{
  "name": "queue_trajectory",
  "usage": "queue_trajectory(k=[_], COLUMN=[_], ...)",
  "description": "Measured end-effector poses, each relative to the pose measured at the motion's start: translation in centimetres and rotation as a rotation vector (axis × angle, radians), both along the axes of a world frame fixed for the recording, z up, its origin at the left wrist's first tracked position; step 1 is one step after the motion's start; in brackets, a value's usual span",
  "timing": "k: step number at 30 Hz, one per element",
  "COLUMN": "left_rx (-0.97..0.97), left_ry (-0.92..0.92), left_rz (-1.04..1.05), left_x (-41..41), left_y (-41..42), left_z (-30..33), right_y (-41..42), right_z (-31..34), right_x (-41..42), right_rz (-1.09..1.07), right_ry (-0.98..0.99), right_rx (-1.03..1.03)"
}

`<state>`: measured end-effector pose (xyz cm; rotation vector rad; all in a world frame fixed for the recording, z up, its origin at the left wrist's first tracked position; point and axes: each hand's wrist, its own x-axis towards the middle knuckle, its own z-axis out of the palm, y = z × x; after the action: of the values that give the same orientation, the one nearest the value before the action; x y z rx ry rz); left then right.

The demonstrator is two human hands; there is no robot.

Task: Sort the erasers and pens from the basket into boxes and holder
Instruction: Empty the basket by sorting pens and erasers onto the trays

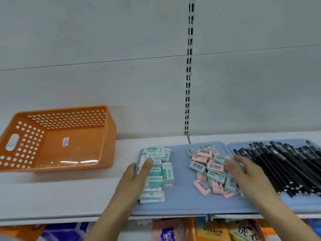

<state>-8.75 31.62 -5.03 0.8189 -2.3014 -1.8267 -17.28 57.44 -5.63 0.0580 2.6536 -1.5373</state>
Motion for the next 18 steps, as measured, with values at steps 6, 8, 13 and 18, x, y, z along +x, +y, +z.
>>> queue_trajectory(k=[6, 8, 13, 18], left_rx=[-0.01, -0.019, 0.018, 0.114], left_ry=[0.077, 0.131, 0.202, 0.223], left_rz=[0.046, 0.042, 0.016, -0.037], left_x=[1.1, 1.7, 4.0, 7.9], left_y=[0.5, 0.9, 1.2, 1.3], left_z=[-0.4, -0.2, -0.5, -1.1], right_y=[0.0, 0.1, 1.0, 1.5], right_z=[0.3, 0.4, 0.3, -0.4], right_x=[1.5, 2.4, 5.5, 10.6], right_rz=[-0.014, -0.015, -0.043, -0.12], right_ry=[0.051, 0.056, 0.078, 0.106], right_rx=[-0.028, -0.008, -0.034, -0.016])
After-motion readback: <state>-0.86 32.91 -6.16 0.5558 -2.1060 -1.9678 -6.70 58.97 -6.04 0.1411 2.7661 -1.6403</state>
